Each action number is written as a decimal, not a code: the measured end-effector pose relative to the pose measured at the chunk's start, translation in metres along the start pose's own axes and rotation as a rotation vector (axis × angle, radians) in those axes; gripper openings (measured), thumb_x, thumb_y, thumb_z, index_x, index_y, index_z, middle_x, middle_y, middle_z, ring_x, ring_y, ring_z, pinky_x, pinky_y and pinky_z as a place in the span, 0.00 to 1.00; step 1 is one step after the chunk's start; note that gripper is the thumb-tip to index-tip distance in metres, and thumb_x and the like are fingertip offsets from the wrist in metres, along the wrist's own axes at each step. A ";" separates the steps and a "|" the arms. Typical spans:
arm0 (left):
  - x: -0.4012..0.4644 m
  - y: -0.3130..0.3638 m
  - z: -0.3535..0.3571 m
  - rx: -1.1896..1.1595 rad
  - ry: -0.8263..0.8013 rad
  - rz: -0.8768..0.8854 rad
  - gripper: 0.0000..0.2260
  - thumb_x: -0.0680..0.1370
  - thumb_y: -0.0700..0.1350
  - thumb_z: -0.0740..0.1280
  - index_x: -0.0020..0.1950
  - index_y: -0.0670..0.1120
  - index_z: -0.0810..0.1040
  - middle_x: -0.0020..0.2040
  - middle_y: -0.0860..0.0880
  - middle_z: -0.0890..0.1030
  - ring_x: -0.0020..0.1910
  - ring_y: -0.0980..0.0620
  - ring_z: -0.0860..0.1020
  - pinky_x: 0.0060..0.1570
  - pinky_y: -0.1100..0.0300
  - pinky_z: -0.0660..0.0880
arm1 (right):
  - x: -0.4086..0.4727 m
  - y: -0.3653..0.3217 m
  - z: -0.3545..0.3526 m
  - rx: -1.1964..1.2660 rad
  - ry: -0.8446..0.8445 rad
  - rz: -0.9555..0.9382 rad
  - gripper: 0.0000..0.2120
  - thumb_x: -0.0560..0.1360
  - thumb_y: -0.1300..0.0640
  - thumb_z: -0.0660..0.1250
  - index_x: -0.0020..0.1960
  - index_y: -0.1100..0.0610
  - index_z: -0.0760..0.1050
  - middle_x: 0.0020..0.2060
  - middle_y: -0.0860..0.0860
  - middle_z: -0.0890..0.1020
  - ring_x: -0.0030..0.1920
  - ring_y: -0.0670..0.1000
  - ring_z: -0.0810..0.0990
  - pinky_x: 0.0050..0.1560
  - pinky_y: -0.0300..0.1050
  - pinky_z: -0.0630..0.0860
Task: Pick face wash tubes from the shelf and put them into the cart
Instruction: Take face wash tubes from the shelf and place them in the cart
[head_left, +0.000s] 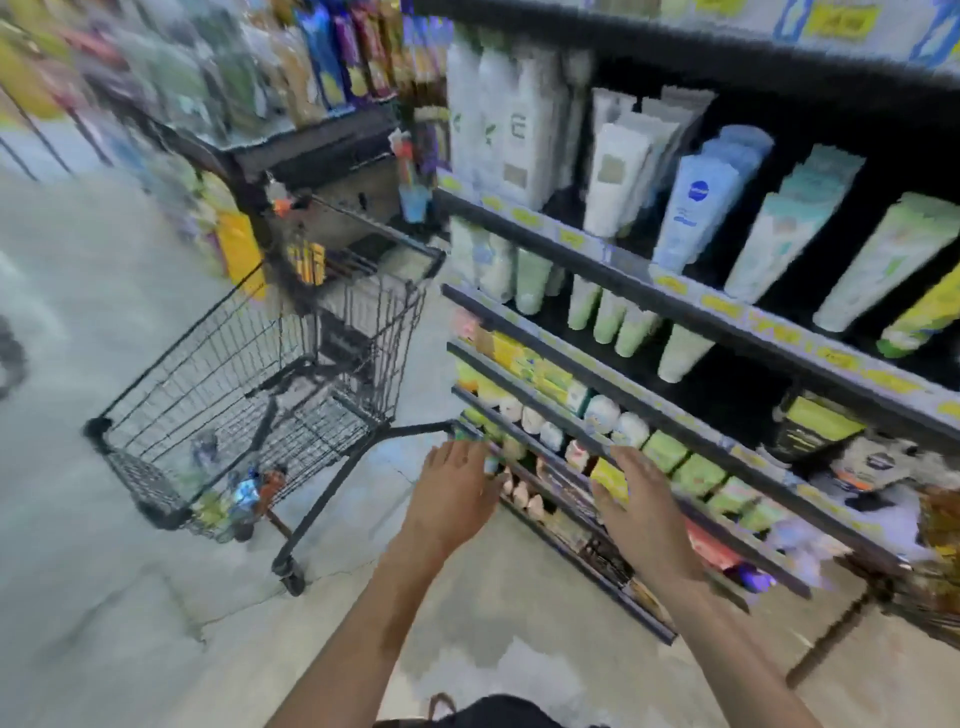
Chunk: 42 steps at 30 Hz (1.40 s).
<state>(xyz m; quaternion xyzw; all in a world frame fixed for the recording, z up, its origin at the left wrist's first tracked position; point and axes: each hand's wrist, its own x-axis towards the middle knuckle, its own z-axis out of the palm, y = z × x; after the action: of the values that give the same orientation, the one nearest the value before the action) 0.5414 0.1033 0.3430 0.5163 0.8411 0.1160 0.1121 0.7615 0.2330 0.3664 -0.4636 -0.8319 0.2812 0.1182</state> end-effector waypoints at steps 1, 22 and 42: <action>-0.007 -0.024 -0.006 -0.004 0.017 -0.032 0.33 0.80 0.64 0.48 0.74 0.43 0.72 0.68 0.42 0.77 0.68 0.39 0.74 0.69 0.46 0.69 | 0.005 -0.020 0.014 -0.007 -0.038 -0.040 0.24 0.83 0.49 0.66 0.76 0.54 0.70 0.75 0.50 0.70 0.77 0.51 0.65 0.73 0.44 0.62; -0.029 -0.340 -0.050 -0.133 0.040 -0.739 0.27 0.83 0.62 0.58 0.79 0.49 0.65 0.73 0.44 0.73 0.70 0.41 0.72 0.69 0.47 0.71 | 0.186 -0.320 0.264 -0.074 -0.632 -0.529 0.22 0.83 0.48 0.66 0.75 0.49 0.70 0.73 0.48 0.70 0.73 0.52 0.69 0.71 0.48 0.69; 0.053 -0.597 -0.007 -0.583 -0.045 -1.212 0.21 0.83 0.51 0.63 0.71 0.39 0.73 0.63 0.37 0.77 0.60 0.39 0.78 0.54 0.52 0.74 | 0.296 -0.487 0.533 -0.438 -1.134 -0.575 0.23 0.82 0.51 0.67 0.75 0.51 0.70 0.72 0.54 0.73 0.70 0.56 0.73 0.65 0.51 0.72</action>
<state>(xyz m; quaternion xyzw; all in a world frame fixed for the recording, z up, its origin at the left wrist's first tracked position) 0.0132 -0.1126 0.1601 -0.0961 0.9140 0.2438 0.3098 0.0138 0.0899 0.1949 -0.0176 -0.8934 0.2632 -0.3635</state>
